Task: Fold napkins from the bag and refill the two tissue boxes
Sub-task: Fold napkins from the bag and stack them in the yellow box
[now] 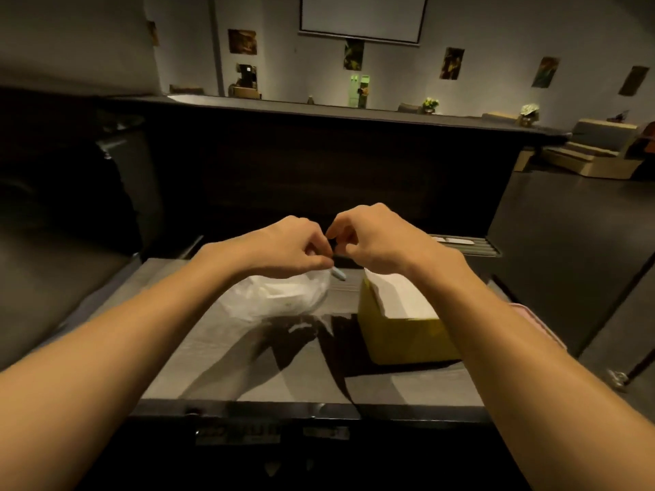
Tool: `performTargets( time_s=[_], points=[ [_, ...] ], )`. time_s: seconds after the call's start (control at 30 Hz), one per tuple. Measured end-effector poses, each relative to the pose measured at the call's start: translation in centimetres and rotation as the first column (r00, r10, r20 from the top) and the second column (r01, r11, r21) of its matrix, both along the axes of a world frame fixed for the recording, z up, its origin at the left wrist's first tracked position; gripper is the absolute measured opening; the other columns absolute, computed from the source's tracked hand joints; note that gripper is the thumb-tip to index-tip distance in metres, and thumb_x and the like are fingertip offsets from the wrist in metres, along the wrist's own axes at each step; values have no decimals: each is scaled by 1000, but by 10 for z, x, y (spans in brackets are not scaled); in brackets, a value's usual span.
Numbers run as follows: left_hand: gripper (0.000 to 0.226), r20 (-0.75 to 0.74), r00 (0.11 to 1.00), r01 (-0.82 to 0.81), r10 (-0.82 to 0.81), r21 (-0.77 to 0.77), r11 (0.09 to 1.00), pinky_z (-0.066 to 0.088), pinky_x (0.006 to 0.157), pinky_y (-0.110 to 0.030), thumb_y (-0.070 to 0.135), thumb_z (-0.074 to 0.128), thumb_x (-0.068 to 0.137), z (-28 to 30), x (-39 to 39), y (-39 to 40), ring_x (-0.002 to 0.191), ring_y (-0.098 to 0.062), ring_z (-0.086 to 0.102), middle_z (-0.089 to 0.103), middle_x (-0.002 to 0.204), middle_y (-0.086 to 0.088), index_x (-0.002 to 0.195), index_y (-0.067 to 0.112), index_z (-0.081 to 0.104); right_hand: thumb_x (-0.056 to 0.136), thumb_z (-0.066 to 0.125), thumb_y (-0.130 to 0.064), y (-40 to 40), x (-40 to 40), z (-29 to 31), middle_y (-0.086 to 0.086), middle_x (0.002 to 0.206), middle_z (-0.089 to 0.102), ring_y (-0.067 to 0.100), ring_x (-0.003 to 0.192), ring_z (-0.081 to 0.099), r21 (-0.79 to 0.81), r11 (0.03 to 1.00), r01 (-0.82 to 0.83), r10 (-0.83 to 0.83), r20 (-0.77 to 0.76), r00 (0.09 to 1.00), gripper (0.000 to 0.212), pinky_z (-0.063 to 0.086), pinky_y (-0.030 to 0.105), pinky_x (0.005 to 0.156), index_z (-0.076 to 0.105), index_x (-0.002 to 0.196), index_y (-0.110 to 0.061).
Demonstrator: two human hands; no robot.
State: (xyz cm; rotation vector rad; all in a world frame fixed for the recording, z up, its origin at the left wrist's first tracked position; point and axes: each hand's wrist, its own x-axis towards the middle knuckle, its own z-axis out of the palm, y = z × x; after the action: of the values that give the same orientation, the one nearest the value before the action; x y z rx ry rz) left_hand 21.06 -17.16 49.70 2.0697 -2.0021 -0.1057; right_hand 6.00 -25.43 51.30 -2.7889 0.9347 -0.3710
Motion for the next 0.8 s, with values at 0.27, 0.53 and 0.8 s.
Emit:
performTargets(
  time_s=[0.27,0.53,0.8],
  points=[
    [27,-141,975,-189,170,-128,974,50,98,-25,15,69,96,-69,83,24,112,-9,63,68,122,4,122,20,72,98,64,-9,7,90,-66,5,134,65,25,120,64,159,986,-43,69,-160,985,39,54,38,101,68,133,-26],
    [116,-287,948,-141,141,20,990,15,129,-44,42,85,72,-123,95,8,157,-13,9,12,170,7,164,31,16,88,77,-35,-18,98,-108,0,165,34,25,150,35,241,966,-93,135,-165,977,91,35,43,118,24,163,-33],
    [108,-604,790,-193,102,-87,977,35,122,-37,19,67,69,-138,95,19,148,-5,34,32,164,10,163,37,15,97,63,-32,-7,99,-128,-1,126,67,18,114,63,-13,997,-73,74,64,995,42,51,36,92,59,138,-31]
  ],
)
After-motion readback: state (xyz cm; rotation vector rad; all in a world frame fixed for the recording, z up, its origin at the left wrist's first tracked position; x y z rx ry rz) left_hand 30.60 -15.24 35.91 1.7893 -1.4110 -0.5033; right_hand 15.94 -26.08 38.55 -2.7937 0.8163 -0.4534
